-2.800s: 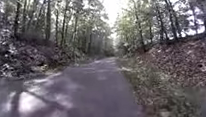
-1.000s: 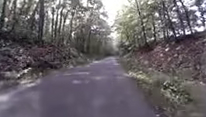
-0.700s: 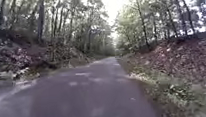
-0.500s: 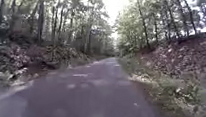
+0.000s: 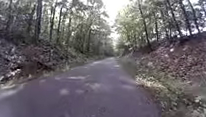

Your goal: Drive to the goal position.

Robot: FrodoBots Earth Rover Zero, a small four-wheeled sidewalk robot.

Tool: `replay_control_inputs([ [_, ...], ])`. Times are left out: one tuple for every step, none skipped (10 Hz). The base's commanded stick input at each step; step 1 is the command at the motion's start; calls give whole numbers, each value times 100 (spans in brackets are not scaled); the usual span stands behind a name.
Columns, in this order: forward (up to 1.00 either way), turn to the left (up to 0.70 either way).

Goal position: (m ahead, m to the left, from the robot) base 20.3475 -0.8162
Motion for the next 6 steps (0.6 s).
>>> replay_control_inputs([
  [70, 0],
  [70, 0],
  [70, 0],
  [70, 0],
  [70, 0],
  [70, 0],
])
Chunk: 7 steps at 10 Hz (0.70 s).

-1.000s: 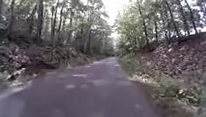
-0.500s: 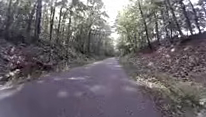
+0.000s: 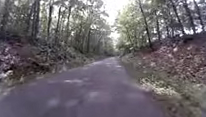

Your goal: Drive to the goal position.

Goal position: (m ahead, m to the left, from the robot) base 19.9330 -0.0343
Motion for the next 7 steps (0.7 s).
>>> replay_control_inputs([
  [70, -3],
  [70, -14],
  [70, -14],
  [70, -8],
  [70, 0],
  [70, 0],
  [70, 0],
])
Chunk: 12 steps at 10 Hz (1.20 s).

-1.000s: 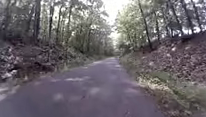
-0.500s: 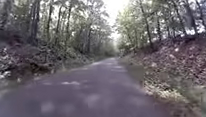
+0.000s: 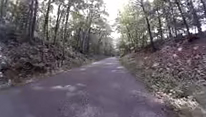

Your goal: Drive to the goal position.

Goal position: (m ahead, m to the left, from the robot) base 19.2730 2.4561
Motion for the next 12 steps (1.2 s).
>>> replay_control_inputs([
  [70, 0],
  [70, 0],
  [70, -7],
  [70, -14],
  [70, -11],
  [70, -4],
  [70, 0],
  [70, 0],
  [70, 0],
  [70, -11],
  [70, -9],
  [70, 0],
])
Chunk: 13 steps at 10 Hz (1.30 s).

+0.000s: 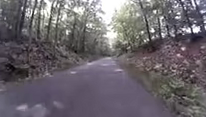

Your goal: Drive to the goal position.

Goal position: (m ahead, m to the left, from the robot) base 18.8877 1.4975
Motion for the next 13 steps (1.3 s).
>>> replay_control_inputs([
  [70, 0],
  [70, 0],
  [70, 0],
  [70, 0],
  [70, 0],
  [70, 0],
  [70, 0],
  [70, 0],
  [70, 0],
  [70, 0],
  [70, 0],
  [70, 0],
  [70, 0],
])
